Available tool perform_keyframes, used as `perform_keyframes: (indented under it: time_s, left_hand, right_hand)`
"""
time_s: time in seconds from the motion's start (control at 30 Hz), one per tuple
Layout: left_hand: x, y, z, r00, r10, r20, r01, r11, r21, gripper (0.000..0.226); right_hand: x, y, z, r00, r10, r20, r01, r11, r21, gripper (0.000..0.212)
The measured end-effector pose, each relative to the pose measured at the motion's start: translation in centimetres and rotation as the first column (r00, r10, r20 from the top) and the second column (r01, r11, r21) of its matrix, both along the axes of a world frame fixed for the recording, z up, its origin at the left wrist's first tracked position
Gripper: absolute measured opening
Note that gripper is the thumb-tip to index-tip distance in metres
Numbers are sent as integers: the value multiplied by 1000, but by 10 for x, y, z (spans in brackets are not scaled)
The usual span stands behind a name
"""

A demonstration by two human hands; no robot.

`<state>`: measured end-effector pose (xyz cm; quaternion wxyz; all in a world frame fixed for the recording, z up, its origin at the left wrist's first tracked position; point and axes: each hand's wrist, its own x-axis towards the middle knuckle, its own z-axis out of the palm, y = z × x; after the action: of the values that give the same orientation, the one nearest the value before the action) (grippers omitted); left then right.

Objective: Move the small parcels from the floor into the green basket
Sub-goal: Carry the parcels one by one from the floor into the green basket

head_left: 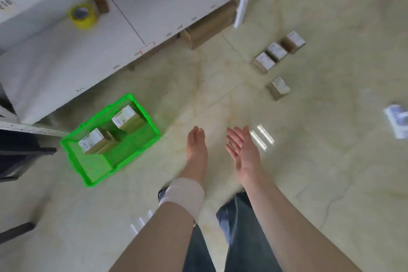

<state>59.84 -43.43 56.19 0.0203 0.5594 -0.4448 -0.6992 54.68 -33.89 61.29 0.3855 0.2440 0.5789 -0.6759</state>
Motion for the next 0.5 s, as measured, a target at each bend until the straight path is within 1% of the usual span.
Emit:
perform_keyframes:
  time_s: [0.07, 0.17, 0.3, 0.4, 0.5]
  left_hand:
    - [-38, 54, 10, 1000, 6, 0, -6, 1000, 9, 38]
    - [-98, 120, 21, 998, -62, -31, 63, 998, 16, 27]
    - [-176, 182, 25, 984, -169, -56, 170, 985, 16, 41]
    - [-244, 210, 28, 967, -245, -76, 246, 969, 7, 45]
    - [-316, 226, 31, 956, -275, -101, 276, 961, 0, 47]
  right_hand:
    - [-34, 53, 6, 999, -45, -13, 45, 999, 0, 52]
    - [-88, 120, 15, 990, -132, -40, 131, 991, -6, 49]
    - [-162, 177, 19, 972, -226, -66, 226, 974, -19, 46]
    - [-224, 202, 20, 968, -229, -100, 229, 973, -16, 42]
    - [-293, 221, 22, 966, -219, -137, 220, 976, -7, 46]
